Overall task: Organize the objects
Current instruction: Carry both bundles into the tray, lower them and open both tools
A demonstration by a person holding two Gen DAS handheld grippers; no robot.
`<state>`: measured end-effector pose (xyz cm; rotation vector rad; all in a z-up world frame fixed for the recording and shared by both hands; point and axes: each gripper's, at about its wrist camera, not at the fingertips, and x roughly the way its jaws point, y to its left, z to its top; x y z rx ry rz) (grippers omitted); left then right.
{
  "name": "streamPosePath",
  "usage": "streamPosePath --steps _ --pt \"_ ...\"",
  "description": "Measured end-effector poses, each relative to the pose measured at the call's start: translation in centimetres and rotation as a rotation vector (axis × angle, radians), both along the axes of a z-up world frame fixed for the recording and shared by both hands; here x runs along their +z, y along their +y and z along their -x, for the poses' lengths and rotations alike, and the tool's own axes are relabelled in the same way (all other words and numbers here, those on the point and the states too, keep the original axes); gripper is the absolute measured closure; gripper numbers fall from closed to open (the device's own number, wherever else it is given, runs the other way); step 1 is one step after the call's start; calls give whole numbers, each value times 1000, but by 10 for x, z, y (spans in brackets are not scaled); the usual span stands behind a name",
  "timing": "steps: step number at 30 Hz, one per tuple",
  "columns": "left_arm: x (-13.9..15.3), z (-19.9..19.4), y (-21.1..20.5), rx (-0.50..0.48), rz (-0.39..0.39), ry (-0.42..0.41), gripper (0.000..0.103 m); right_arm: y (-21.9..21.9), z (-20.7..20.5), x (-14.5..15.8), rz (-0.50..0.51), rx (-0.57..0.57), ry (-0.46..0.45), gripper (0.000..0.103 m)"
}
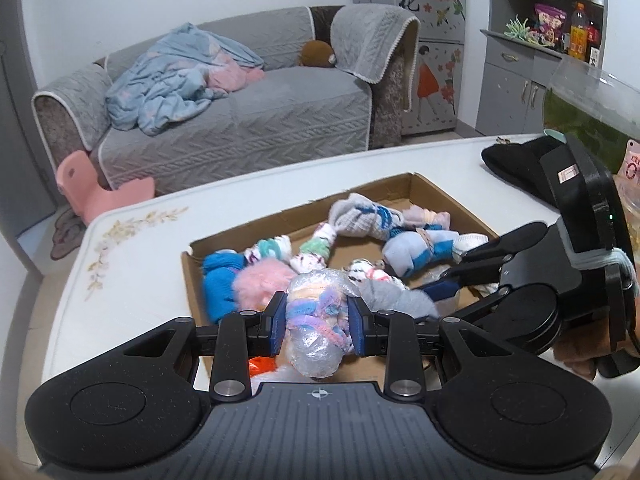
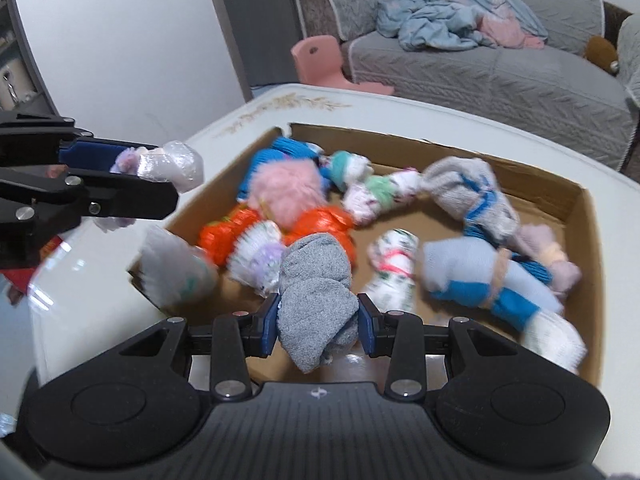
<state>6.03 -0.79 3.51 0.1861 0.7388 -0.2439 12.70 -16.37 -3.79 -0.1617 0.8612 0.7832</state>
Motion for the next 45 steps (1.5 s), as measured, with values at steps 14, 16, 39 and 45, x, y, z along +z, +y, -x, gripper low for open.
streamPosePath --steps 14,16,39,45 --pt "-37 -9 -65 -136 -8 82 65 -39 0 3 108 -69 -73 67" --pt "-42 -11 -73 -151 -9 94 65 -41 -2 4 109 -79 -76 67" --pt "-73 -41 -40 -22 -78 148 65 -6 -3 -3 185 89 -85 67" --pt "-84 -35 -57 -189 -243 86 63 -8 3 -5 231 135 -97 66"
